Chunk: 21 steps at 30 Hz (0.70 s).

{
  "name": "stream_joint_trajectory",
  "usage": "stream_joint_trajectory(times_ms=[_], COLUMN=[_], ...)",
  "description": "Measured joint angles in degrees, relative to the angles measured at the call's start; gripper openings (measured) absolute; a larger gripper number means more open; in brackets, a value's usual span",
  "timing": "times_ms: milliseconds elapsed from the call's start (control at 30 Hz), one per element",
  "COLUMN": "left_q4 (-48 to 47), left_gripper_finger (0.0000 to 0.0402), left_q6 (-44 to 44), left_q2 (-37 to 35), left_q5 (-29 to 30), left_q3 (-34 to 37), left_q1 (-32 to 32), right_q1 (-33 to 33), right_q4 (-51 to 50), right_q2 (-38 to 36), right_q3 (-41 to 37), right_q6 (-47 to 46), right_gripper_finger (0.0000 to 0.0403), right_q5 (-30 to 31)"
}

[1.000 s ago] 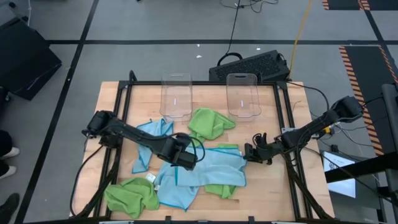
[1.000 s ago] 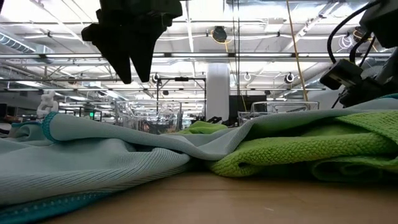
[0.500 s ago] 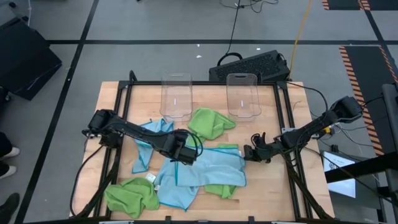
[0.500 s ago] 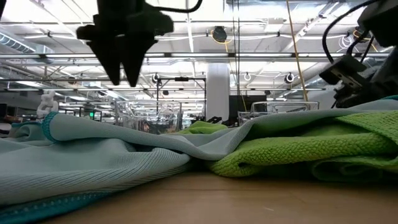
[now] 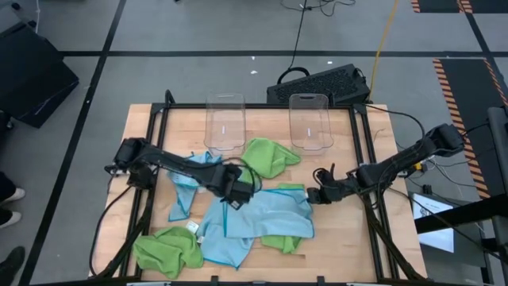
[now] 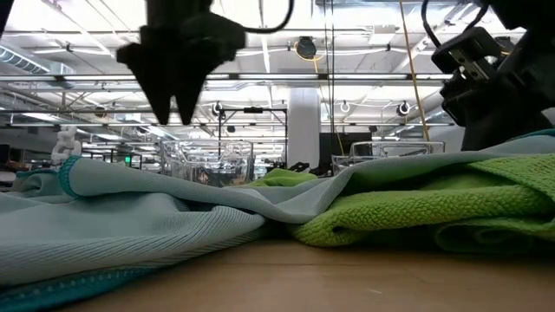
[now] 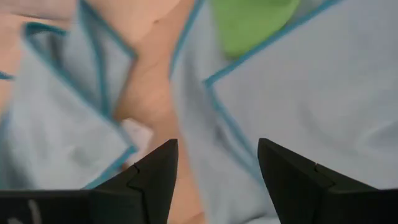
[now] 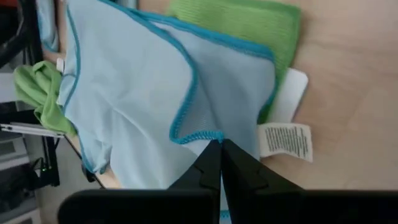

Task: Fold microfiber towels
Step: Fold the right blue microfiber towel

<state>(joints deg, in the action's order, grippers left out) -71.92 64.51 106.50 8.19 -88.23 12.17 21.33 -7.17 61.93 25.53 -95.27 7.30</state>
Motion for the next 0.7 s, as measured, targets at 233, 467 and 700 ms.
stream_joint_trajectory(times_ms=[233,467,700], left_q4=[7.18,8.78,12.12], left_gripper_finger=[0.0225,0.0225,0.0225], left_q6=[-1.29,-12.41,-33.28], left_q2=[0.0,0.0,0.0], left_q5=[-2.54,-6.95,-9.27], left_q3=[-0.01,0.0,-0.01], left_q1=[-7.21,-12.72,-14.1], right_q1=[-2.44,-6.12,-8.47], right_q4=[-0.1,-0.41,-5.66], right_q2=[-2.15,-5.43,-8.56], right_q3=[2.35,3.9,3.88], right_q6=[7.4,14.25,16.21], right_gripper_finger=[0.0,0.0,0.0], right_q5=[0.03,-0.01,-0.15])
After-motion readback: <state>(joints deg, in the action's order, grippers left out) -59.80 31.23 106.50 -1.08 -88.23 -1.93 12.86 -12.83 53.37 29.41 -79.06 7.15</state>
